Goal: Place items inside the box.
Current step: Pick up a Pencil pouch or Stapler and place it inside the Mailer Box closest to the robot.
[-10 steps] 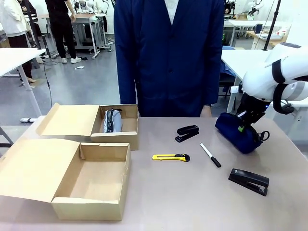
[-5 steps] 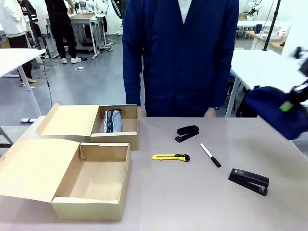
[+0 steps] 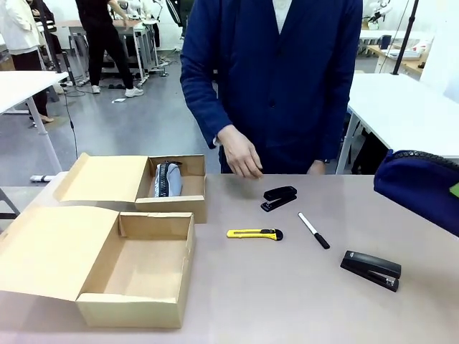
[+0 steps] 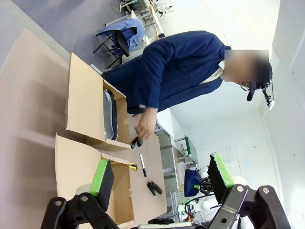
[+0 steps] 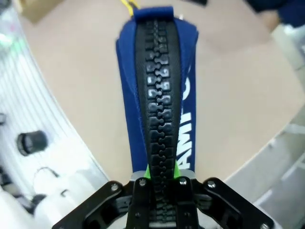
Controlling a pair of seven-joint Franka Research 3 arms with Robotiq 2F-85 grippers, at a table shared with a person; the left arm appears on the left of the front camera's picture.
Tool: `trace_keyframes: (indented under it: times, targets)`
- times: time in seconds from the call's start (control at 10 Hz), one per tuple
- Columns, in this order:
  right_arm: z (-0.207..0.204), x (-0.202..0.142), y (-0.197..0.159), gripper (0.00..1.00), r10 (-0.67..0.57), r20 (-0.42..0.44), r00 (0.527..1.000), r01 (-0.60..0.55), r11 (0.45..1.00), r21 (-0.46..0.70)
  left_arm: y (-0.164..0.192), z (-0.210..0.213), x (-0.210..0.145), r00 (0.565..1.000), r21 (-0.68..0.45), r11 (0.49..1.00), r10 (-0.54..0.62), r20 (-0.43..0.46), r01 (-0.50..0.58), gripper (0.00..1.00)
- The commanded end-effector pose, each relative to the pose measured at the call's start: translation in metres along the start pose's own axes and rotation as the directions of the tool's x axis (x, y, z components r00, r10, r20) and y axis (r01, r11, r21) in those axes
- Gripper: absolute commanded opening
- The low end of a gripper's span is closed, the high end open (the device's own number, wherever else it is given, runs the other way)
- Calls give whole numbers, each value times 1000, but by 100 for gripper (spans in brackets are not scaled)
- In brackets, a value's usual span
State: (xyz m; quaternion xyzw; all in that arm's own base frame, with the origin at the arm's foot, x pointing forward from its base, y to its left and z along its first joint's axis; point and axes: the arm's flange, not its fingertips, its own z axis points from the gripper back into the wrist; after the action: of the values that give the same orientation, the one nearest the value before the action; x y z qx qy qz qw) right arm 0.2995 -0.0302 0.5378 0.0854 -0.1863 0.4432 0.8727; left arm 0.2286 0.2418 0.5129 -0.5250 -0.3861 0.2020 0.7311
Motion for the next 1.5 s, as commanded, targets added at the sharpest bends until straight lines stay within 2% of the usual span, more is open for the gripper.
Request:
trace_keyframes:
  times: [0.0, 0.1, 0.2, 0.3, 0.4, 0.5, 0.6, 0.8, 0.9, 1.0, 1.4]
  targets:
    - [8, 3, -25, 0, -132, -22, 991, 132, 991, -25, -1, -1, 1, 1000, -20, 1000, -20, 10, 21, 100]
    - [8, 3, -25, 0, -132, -22, 991, 132, 991, -25, -1, -1, 1, 1000, -20, 1000, -20, 10, 21, 100]
    - [1, 0, -5, 9, -36, -4, 999, 36, 999, -3, -1, -1, 1, 1000, -20, 1000, -20, 10, 21, 100]
    - [-11, 22, 1, 9, -26, 41, 999, 21, 994, 109, -1, -1, 1, 1000, -20, 1000, -20, 10, 21, 100]
    - [-17, 50, 22, 9, -28, 48, 998, 20, 984, 175, -1, -1, 1, 1000, -20, 1000, -20, 10, 21, 100]
    - [-20, 79, 48, 9, -142, 13, 990, 138, 978, 154, -1, -1, 1, 1000, -20, 1000, -20, 10, 21, 100]
    - [-20, 105, 75, 9, -250, 45, 967, 240, 957, 165, -1, -1, 1, 1000, -20, 1000, -20, 10, 21, 100]
    - [-39, 146, 134, 9, -355, -51, 933, 358, 931, 75, -1, -1, 1, 1000, -20, 1000, -20, 10, 21, 100]
    - [-38, 146, 145, 9, -321, -30, 947, 321, 947, 16, -1, -1, 1, 1000, -20, 1000, -20, 10, 21, 100]
    - [-33, 141, 139, 9, -350, 4, 937, 350, 936, 38, -1, -1, 1, 1000, -20, 1000, -20, 10, 21, 100]
    - [-36, 139, 146, 9, -371, 19, 928, 371, 928, 28, -1, -1, 1, 1000, -20, 1000, -20, 10, 21, 100]
